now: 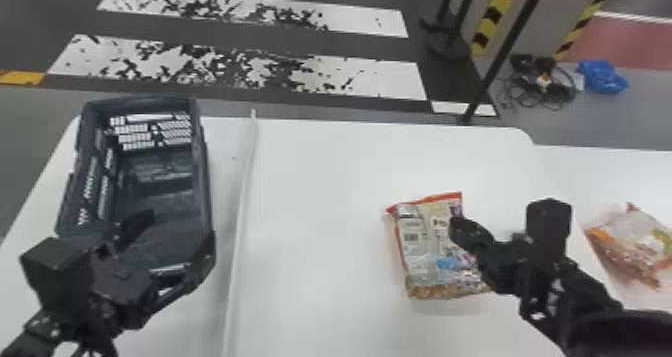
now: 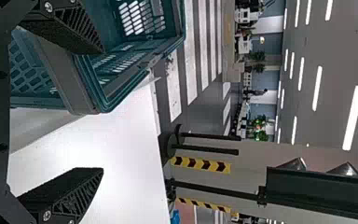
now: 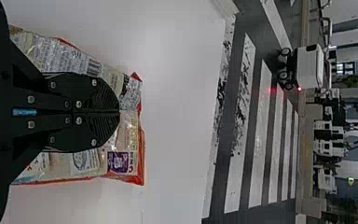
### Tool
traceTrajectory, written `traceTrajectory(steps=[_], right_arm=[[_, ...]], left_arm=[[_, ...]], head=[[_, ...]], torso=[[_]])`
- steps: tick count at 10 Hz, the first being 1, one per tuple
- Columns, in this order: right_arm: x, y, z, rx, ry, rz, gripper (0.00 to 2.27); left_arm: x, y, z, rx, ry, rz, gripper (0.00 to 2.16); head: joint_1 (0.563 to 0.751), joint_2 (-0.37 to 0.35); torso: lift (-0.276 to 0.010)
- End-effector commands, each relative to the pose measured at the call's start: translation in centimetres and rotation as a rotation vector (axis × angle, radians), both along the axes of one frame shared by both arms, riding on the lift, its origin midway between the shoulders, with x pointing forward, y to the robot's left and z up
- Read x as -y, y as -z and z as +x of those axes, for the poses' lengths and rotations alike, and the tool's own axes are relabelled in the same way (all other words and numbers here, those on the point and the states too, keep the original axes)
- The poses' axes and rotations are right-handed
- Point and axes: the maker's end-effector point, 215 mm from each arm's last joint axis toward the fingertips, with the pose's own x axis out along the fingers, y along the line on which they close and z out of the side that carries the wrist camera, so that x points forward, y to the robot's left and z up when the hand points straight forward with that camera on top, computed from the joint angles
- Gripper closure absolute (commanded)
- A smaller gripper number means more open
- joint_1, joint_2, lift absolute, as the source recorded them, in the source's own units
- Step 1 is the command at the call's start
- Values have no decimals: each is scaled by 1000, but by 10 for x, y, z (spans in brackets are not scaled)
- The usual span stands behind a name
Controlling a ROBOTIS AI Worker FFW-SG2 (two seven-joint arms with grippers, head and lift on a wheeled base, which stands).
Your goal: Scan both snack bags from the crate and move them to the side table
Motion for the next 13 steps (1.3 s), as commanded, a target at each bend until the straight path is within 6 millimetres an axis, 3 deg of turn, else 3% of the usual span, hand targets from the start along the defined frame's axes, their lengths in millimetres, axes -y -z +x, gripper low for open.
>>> traceTrajectory(steps=[1, 3, 5, 8, 9, 11, 13], right_arm=[[22, 19, 6, -33, 42, 1, 2250], [37, 50, 14, -77, 68, 4, 2250], [34, 76, 13, -108, 59, -7, 2250], [29, 87, 11, -101, 42, -34, 2250], [32, 75, 16, -72, 46, -39, 2253], [35, 30, 19, 0, 57, -48, 2250], [26, 9, 2, 12, 49, -46, 2253]], left_arm=[[1, 0, 0, -1, 2, 0, 103], [2, 0, 1, -1, 3, -1, 103], [1, 2, -1, -6, 3, 1, 103], [2, 1, -1, -3, 1, -2, 103], [1, 2, -1, -5, 0, 0, 103], [1, 2, -2, -5, 1, 2, 103], [1, 3, -3, -7, 0, 1, 103]], head=[[695, -157], [695, -197], [695, -214], [695, -208], [695, -207], [695, -208], [695, -209]], torso=[[-75], [-75], [-75], [-75], [-75], [-75], [-75]])
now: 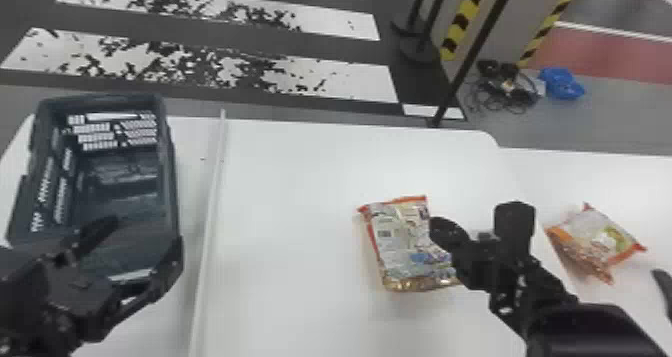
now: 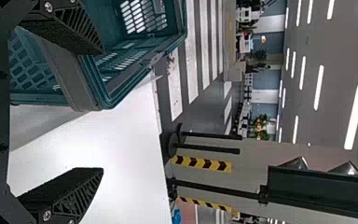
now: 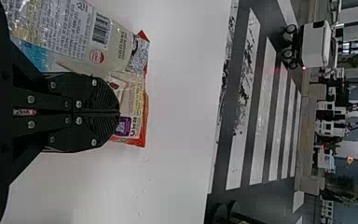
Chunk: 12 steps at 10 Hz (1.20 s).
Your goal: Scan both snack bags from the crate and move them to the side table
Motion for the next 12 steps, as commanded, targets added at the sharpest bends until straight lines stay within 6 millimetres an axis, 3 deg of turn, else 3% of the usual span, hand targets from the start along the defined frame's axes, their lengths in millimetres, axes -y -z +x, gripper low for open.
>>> traceTrajectory(steps=[1, 3, 5, 7, 10, 12], right_arm=[[-6, -1, -21, -21, 5, 10, 2250], [-5, 14, -48, -67, 21, 18, 2250], [-7, 22, -59, -81, 21, 25, 2250], [-10, 20, -62, -79, 20, 29, 2250], [-13, 35, -71, -122, 18, 39, 2253], [-8, 19, -67, -87, 31, 48, 2250]], left_arm=[[0, 1, 0, -2, -1, -1, 103], [-1, 4, -1, -7, -5, -3, 103], [0, 5, 0, -9, -6, -6, 103], [-1, 5, 0, -9, -7, -5, 103], [-1, 6, 0, -9, -8, -5, 103], [-1, 6, 0, -9, -8, -5, 103]], head=[[695, -208], [695, -204], [695, -211], [695, -212], [695, -206], [695, -207]], torso=[[-75], [-75], [-75], [-75], [-75], [-75]])
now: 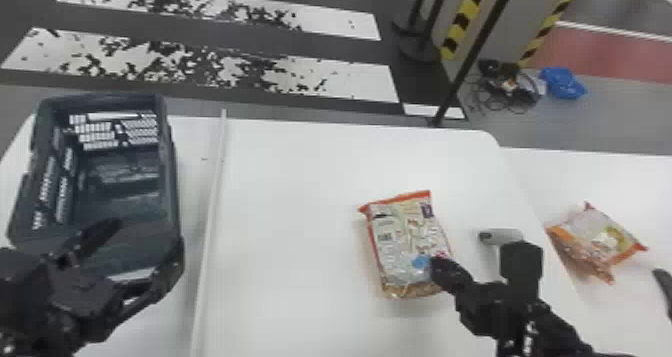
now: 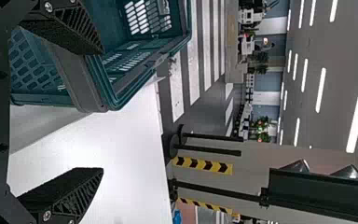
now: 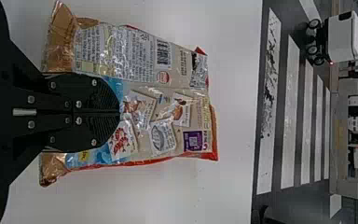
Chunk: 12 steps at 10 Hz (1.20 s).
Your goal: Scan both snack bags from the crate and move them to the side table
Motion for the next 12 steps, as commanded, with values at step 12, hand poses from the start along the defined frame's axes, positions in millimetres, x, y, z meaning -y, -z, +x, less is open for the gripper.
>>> traceTrajectory(steps=[12], right_arm=[[-117, 17, 99, -48, -294, -3, 2253]], left_arm=[[6, -4, -2, 3, 12, 13, 107]], head=[[695, -43]], torso=[[-75]])
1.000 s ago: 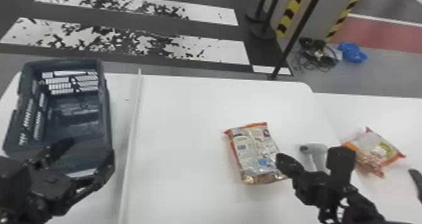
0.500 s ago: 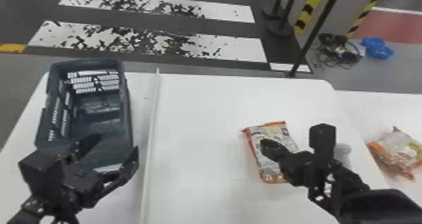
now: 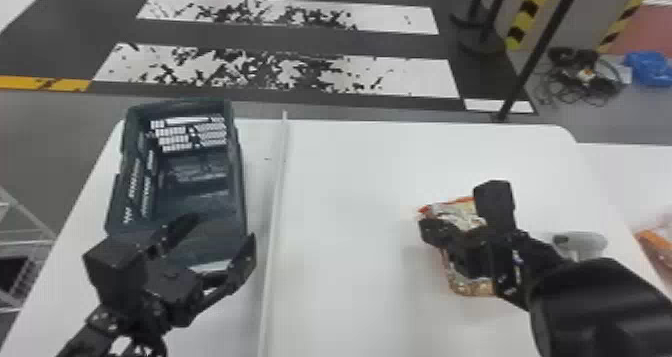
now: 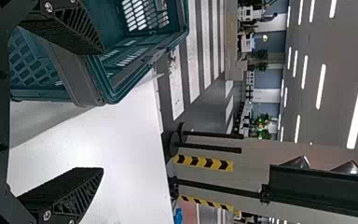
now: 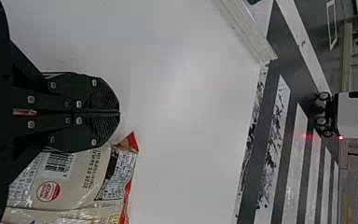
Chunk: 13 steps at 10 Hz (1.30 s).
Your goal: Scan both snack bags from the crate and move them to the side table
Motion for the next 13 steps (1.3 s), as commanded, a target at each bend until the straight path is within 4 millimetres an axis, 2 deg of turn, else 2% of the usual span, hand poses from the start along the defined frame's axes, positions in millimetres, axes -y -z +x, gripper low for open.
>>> traceTrajectory(steps=[1, 8, 9, 10, 11, 12, 13], right_arm=[[0, 9, 3, -15, -8, -19, 2253], [16, 4, 13, 5, 4, -45, 2250], [10, -9, 11, 29, 5, -10, 2175], [2, -46, 10, 92, 13, 82, 1555], [19, -86, 17, 155, 60, 134, 117], [55, -105, 19, 154, 134, 132, -2], [98, -116, 15, 140, 216, 107, 16]], left_arm=[[1, 0, 0, 0, 2, 3, 107], [3, 2, 0, -5, -8, -1, 107], [2, 2, 0, -4, -10, 0, 107], [3, 2, 0, -4, -11, 0, 107], [4, 2, 0, -4, -13, -4, 107], [3, 2, -2, -4, -15, 1, 107], [2, -1, -1, 3, -21, 2, 107]], head=[[695, -41], [695, -59], [695, -62], [695, -60], [695, -55], [695, -51], [695, -81]], torso=[[-75], [-75], [-75], [-75], [-75], [-75], [-75]])
